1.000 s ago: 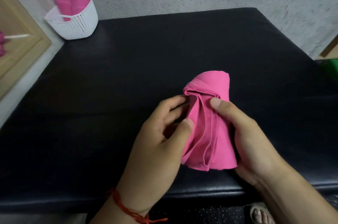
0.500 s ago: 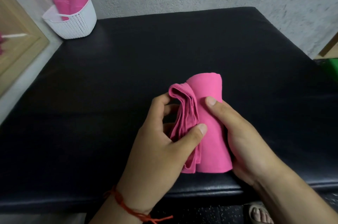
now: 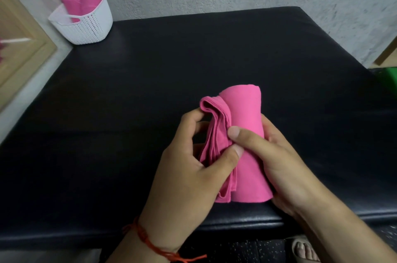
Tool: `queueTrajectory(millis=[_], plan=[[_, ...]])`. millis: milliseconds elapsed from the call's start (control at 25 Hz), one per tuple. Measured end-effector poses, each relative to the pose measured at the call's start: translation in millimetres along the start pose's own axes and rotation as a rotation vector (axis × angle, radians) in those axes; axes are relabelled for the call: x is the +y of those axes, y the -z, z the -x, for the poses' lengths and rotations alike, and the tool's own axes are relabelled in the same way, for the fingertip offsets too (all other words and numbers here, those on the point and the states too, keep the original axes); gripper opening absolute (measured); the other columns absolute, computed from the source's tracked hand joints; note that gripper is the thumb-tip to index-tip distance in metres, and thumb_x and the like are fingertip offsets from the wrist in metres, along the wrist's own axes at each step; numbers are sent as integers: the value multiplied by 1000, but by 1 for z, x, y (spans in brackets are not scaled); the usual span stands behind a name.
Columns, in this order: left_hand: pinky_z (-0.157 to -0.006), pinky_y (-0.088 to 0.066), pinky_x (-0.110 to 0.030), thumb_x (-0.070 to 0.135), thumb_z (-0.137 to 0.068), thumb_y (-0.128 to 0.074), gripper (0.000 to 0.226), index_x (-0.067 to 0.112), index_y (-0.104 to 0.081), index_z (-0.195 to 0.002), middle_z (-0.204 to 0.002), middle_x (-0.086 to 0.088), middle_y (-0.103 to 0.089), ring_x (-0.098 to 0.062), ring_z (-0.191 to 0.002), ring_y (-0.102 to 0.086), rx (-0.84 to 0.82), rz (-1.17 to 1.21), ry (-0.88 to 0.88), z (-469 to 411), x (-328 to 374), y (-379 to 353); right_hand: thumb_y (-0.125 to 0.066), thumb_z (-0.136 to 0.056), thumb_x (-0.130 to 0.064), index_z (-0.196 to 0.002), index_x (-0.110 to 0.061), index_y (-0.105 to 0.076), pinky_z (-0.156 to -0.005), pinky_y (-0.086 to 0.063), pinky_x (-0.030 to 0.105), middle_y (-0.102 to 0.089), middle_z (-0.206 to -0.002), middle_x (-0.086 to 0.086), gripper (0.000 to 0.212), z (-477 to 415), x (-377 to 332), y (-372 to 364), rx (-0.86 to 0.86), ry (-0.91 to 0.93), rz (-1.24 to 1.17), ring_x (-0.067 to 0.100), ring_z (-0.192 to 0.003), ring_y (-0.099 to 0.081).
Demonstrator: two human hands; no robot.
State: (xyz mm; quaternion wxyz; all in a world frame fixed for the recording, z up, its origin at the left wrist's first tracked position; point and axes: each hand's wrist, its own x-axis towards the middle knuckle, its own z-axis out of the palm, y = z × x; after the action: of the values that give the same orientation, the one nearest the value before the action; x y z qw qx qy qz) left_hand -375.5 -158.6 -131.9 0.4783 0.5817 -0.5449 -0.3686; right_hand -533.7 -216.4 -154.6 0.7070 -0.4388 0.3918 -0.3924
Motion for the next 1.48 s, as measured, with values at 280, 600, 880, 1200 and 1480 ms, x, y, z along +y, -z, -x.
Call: queueTrajectory(millis=[280,600,880,1200,1480], plan=[[-95,-58,-28,31,-90,-79,52,45,-55,-134,-128,25,-67,3,-116,-66,5,0,-24,-1,0,0,-88,-84,-39,-136,-24,-62,-92,-61,51,-76,-122,12,61,1,-1,-1,2,13,27,35,-109,-76],[-100,-56,-39,22,-99,-70,42,39,-57,-136,-126,15,-70,-7,-118,-68,-1,50,-19,-3,-5,3,-82,-85,-33,-133,-21,-65,-93,-61,55,-77,-117,14,51,0,0,2,64,24,12,37,-104,-77],[-91,-60,-43,28,-106,-55,26,38,-62,-129,-112,13,-75,-9,-102,-74,50,21,-36,-4,-4,4,-81,-86,-33,-134,-21,-64,-95,-60,54,-77,-118,13,53,-1,0,2,64,20,16,36,-105,-77],[-76,-61,-34,14,-99,-67,25,33,-60,-114,-115,9,-66,-16,-94,-73,299,-266,-297,-3,-9,6,-88,-79,-29,-135,-22,-65,-99,-58,57,-77,-120,12,61,-2,1,3,27,12,44,36,-107,-76],[-86,-57,-22,26,-90,-71,32,33,-71,-122,-119,21,-62,-2,-103,-67,281,-435,-246,-11,-16,13,-93,-72,-19,-132,-25,-64,-93,-61,58,-77,-117,11,67,0,3,-1,10,68,119,36,-102,-77]])
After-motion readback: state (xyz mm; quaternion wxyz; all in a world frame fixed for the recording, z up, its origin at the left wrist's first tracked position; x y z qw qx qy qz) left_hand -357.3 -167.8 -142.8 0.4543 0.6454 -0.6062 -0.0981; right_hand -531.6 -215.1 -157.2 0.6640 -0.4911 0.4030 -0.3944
